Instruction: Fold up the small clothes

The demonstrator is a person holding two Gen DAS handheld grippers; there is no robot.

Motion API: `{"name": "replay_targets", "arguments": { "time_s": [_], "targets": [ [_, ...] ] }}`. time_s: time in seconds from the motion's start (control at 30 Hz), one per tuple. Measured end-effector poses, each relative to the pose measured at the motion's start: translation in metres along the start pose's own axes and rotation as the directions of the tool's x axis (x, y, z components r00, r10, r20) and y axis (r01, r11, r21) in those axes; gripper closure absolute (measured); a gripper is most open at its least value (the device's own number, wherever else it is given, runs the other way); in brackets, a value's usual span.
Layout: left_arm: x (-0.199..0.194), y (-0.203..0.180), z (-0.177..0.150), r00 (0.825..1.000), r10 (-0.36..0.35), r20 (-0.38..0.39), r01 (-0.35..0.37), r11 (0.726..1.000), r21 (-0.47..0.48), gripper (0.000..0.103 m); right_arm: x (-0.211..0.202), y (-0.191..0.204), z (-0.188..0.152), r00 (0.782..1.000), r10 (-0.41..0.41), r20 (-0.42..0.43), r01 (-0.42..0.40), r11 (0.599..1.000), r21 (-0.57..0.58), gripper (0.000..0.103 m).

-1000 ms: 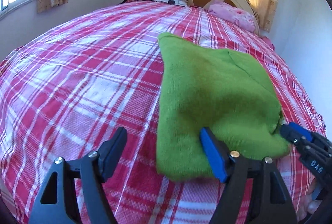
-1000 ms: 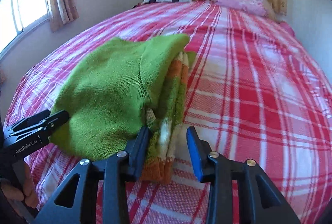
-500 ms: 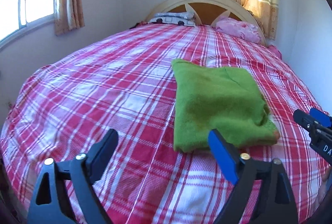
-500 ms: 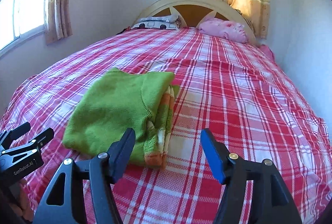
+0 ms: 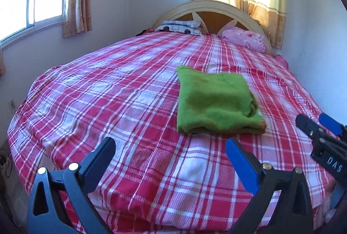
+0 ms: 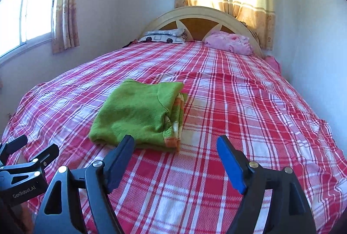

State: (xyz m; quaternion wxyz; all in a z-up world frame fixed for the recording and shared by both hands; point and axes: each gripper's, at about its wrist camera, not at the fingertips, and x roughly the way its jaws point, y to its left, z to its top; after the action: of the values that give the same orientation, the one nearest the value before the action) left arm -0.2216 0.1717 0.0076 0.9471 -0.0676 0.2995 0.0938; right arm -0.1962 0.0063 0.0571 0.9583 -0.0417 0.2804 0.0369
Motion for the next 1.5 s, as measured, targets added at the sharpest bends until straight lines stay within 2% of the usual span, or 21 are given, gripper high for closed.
{"name": "replay_targets", "arguments": {
  "time_s": [0.17, 0.33, 0.5, 0.97, 1.2, 1.33, 1.5],
  "targets": [
    [-0.022, -0.005, -0.004, 0.998, 0.027, 0.059, -0.029, 0.999, 0.031, 0.0, -0.026, 0.004, -0.001, 0.999, -0.003, 0.042, 0.003, 1.0, -0.001, 0.024],
    [-0.039, -0.009, -0.008, 0.994, 0.041, 0.1, -0.048, 0.997, 0.061, 0.0, -0.046, 0.008, -0.004, 0.998, -0.004, 0.062, 0.005, 1.0, -0.018, 0.018],
    [-0.047, -0.007, -0.011, 0.994, 0.002, 0.105, -0.006, 0.999, 0.032, 0.0, -0.059, 0.011, -0.007, 0.997, -0.02, 0.07, 0.022, 0.999, -0.034, 0.017],
    [-0.069, -0.007, -0.011, 0.987, 0.013, 0.159, -0.018, 0.999, 0.027, 0.0, -0.087, 0.01, -0.005, 0.992, -0.011, 0.127, 0.011, 1.0, -0.002, 0.017],
    [-0.084, -0.015, -0.009, 0.979, 0.0, 0.205, -0.009, 0.999, 0.046, 0.0, -0.095, 0.008, -0.005, 0.99, -0.016, 0.142, 0.015, 1.0, 0.007, 0.016],
    [-0.089, -0.019, -0.009, 0.977, -0.031, 0.211, 0.022, 0.999, 0.041, 0.0, -0.102, 0.005, -0.007, 0.988, -0.028, 0.151, 0.027, 1.0, 0.007, 0.015],
    [-0.093, -0.026, -0.01, 0.974, -0.038, 0.222, 0.027, 0.998, 0.055, 0.0, -0.108, 0.0, -0.007, 0.986, -0.042, 0.161, 0.04, 0.999, 0.015, 0.011]
  ]
}}
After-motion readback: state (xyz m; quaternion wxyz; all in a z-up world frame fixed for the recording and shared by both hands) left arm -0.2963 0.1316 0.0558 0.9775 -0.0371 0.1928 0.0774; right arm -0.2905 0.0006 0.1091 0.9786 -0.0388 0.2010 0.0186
